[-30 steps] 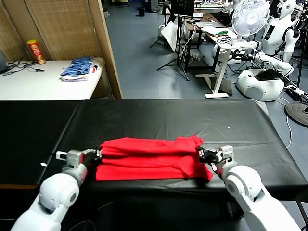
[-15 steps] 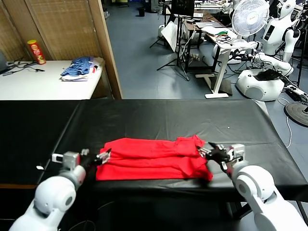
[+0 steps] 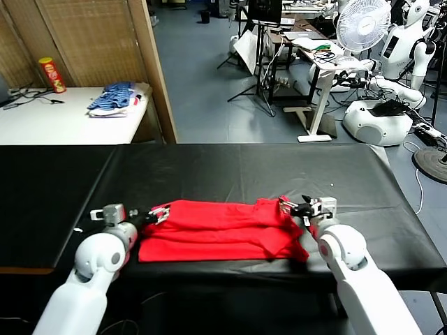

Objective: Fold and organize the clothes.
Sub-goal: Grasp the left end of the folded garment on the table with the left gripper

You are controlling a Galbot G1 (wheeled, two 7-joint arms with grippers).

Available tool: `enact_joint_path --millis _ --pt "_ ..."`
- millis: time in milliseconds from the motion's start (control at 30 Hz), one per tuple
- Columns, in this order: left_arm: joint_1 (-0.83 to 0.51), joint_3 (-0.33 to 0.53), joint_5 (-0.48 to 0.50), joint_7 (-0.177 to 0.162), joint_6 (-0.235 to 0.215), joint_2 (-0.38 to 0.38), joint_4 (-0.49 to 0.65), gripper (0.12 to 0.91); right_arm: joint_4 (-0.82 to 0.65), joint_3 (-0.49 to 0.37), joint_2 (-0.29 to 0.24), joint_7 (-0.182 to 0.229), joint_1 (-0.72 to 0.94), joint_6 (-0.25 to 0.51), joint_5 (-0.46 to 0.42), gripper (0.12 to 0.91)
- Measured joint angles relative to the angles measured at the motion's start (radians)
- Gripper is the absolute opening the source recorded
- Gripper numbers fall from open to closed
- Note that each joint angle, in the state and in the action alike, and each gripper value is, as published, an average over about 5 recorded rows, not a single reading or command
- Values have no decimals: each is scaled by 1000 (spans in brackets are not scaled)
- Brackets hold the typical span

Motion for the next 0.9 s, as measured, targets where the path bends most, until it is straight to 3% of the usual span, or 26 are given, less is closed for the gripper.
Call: enact_joint_path --millis 67,167,333,433,500,600,700,800,900 --pt "-2 0 1 1 0 -6 16 787 -19 -6 13 -3 8 1 -7 750" --pt "1 -2 -5 5 0 -11 27 698 -34 -11 28 -6 11 4 -16 639" --pt "4 -2 9 12 0 -21 35 424 -37 -13 44 1 5 24 -42 367" --pt "4 8 70 34 -3 -31 47 256 -33 -15 53 22 -4 50 -65 205" --pt "4 16 135 47 -12 -39 55 175 -34 -16 60 41 -11 76 -86 143" --pt "6 21 237 52 -47 -50 67 142 -41 -18 71 56 -19 106 -107 130" --pt "8 21 288 54 -71 -55 69 142 -43 -17 74 35 -23 112 -104 138" --pt "7 22 299 56 -77 -57 63 141 -34 -12 70 8 -29 109 -92 225" --pt "7 20 301 56 -81 -56 53 172 -15 -2 59 -10 -39 106 -80 382"
